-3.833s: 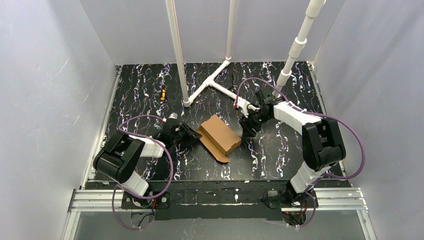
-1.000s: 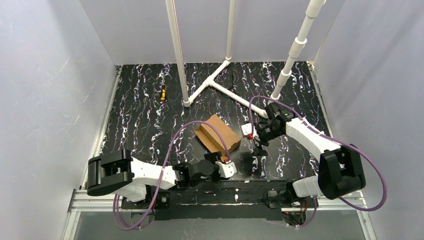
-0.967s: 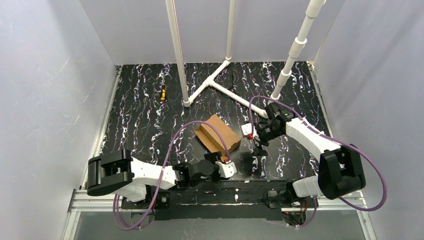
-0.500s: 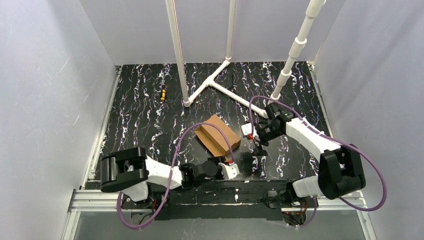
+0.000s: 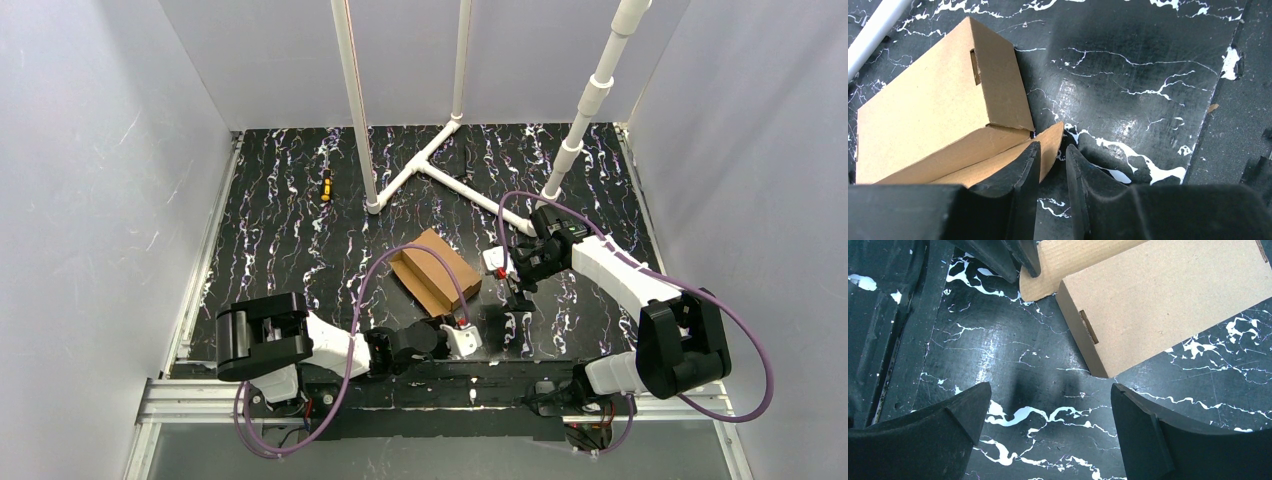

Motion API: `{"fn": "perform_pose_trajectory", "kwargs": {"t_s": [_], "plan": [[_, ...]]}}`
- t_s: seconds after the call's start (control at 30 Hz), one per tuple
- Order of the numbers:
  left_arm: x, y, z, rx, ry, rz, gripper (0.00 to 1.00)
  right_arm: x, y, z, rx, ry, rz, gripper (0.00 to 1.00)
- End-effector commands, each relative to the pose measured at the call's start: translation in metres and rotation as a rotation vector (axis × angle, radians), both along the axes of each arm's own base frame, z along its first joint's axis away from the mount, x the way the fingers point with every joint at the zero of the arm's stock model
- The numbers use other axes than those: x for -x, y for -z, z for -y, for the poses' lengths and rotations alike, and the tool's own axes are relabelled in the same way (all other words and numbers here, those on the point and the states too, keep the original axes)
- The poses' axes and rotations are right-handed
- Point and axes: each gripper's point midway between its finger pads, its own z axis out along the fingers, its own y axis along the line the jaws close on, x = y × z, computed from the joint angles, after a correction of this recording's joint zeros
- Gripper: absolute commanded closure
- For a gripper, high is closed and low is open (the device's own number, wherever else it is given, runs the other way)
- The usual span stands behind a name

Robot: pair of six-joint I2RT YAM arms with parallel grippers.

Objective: Fold the paper box

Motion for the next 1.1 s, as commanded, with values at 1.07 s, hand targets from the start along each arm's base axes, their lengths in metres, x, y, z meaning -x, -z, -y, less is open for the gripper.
{"fn": "perform_pose_trajectory", "kwargs": {"t_s": [1.07], "plan": [[-0.013, -0.023, -0.003, 0.213, -0.14, -0.102, 0.82, 0.01, -0.002, -0.002, -0.029, -0.026, -0.032, 0.02]]}}
